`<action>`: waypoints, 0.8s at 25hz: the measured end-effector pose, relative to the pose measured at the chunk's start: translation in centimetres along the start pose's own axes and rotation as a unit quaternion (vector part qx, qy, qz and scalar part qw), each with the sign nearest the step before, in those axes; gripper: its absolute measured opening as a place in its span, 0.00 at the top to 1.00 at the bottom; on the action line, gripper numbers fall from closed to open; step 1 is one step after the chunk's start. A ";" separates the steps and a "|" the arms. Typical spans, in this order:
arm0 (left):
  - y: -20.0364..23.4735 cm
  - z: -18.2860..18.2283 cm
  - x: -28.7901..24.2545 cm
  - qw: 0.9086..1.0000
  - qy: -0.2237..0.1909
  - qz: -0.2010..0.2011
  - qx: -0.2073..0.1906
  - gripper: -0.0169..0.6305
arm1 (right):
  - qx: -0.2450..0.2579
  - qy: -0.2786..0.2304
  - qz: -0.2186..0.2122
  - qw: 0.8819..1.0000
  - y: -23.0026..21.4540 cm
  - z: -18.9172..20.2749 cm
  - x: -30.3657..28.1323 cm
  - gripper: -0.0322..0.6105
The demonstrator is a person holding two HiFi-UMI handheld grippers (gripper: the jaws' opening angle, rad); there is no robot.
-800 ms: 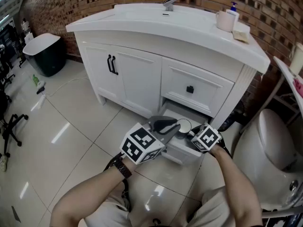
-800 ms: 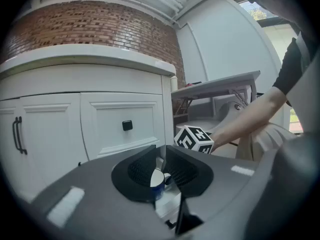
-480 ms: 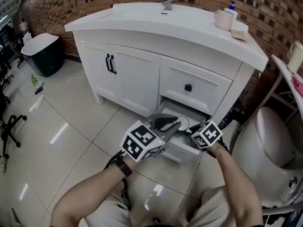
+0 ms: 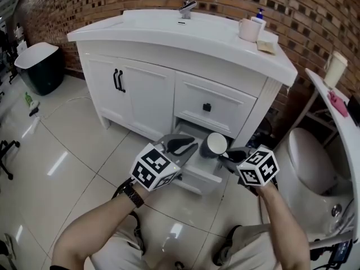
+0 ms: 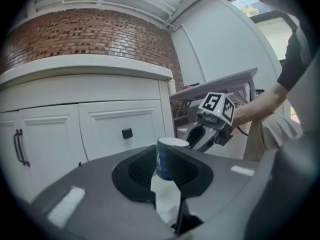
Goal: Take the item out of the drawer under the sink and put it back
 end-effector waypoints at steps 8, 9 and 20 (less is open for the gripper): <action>0.5 1.5 0.4 1.000 0.023 -0.016 -0.004 0.87 | 0.011 0.019 0.034 0.999 1.0 0.9 3.1 0.85; 0.5 1.5 0.5 1.000 0.023 -0.018 -0.004 0.87 | 0.011 0.013 0.033 0.999 1.1 0.9 3.2 0.85; 1.2 1.4 1.1 0.999 0.001 -0.032 0.016 0.83 | 0.014 0.002 0.027 1.000 1.2 0.2 3.1 0.85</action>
Point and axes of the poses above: the fingertips, and each gripper's own axes: x backward along the fingers, y to its left, z out of its underside, the point moved 8 cm from there along x, backward along the fingers, and after that the axes turned 15 degrees about y, right-handed, at the moved point
